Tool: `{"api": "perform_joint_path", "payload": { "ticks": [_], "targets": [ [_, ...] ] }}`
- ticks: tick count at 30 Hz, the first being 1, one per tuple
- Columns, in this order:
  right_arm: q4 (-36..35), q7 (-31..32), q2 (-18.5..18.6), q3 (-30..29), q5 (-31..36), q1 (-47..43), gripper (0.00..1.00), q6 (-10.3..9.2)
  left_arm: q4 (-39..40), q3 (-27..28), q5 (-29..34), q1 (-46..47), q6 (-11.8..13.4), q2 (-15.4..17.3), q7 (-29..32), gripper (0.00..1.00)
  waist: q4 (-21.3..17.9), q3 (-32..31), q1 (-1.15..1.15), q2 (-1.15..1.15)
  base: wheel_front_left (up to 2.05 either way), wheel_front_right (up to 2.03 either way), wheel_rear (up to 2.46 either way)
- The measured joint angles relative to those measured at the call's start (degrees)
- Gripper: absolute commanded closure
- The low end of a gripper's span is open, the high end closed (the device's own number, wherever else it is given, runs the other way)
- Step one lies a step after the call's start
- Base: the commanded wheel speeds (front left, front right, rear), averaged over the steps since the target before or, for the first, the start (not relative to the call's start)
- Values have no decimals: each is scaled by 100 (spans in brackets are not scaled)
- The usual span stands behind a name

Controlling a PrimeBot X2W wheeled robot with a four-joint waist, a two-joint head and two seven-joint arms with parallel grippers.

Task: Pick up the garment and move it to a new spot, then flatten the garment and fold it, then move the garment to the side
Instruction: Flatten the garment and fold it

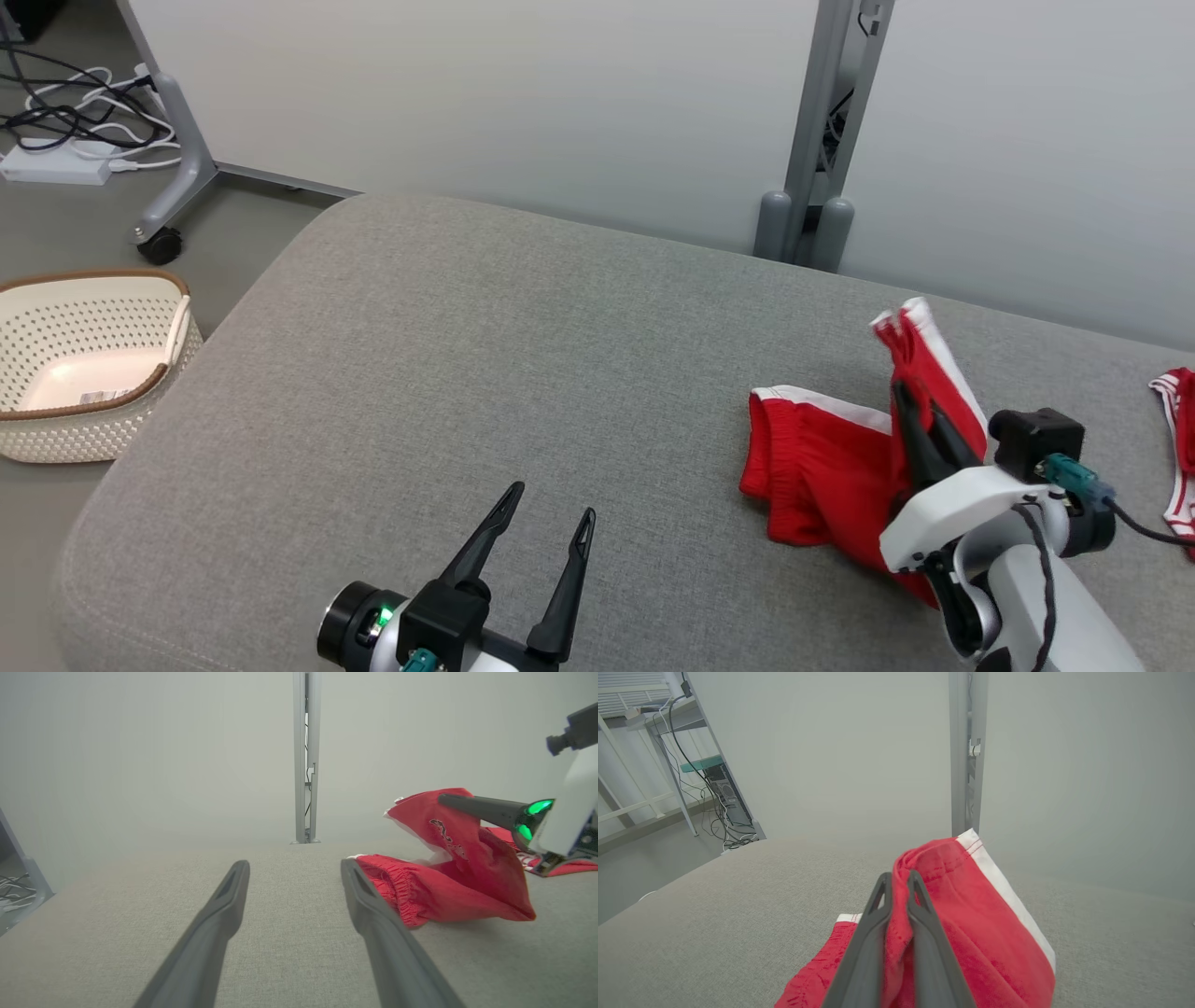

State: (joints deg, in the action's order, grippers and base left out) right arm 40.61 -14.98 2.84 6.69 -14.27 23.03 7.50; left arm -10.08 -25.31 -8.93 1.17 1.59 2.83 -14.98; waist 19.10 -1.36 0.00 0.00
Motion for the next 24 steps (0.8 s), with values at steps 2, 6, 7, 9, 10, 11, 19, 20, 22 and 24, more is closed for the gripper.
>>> {"api": "perform_joint_path", "payload": {
  "ticks": [2,6,7,9,10,11,19,20,22,24],
  "targets": [
    [47,0,1,315,-159,12,100,0,-9,-9,-1,1,-1,0,0,0,79,0,0,0,0,0,0],
    [119,0,-4,959,-370,9,100,0,-15,-42,0,2,-7,-1,0,0,228,13,0,0,0,0,0],
    [159,-1,-5,1090,-402,-2,100,0,-21,-42,0,2,-8,-2,0,0,263,19,0,0,0,0,0],
    [291,0,-12,1310,-516,-26,100,0,-31,-38,0,2,-8,1,0,0,313,31,0,0,0,0,0],
    [359,0,-11,1394,-547,-29,100,0,-33,-32,0,2,-7,1,0,0,329,40,0,0,0,0,0],
    [433,2,-11,1467,-572,-28,100,0,-34,-32,0,2,-3,0,0,0,341,52,0,0,0,0,0],
    [794,20,-4,2065,-1166,-8,0,0,-27,-41,-26,5,0,0,0,0,343,134,0,0,0,0,0],
    [804,26,-7,2175,-1261,-7,0,0,-26,-34,-26,9,8,0,0,0,329,137,0,0,0,0,0],
    [778,26,-14,2366,-1421,0,0,0,-14,3,-32,12,35,0,0,0,275,145,0,0,0,0,0],
    [643,23,-5,2528,-1546,15,0,0,-12,41,-35,13,48,1,0,0,199,151,0,0,0,0,0]
  ]
}}
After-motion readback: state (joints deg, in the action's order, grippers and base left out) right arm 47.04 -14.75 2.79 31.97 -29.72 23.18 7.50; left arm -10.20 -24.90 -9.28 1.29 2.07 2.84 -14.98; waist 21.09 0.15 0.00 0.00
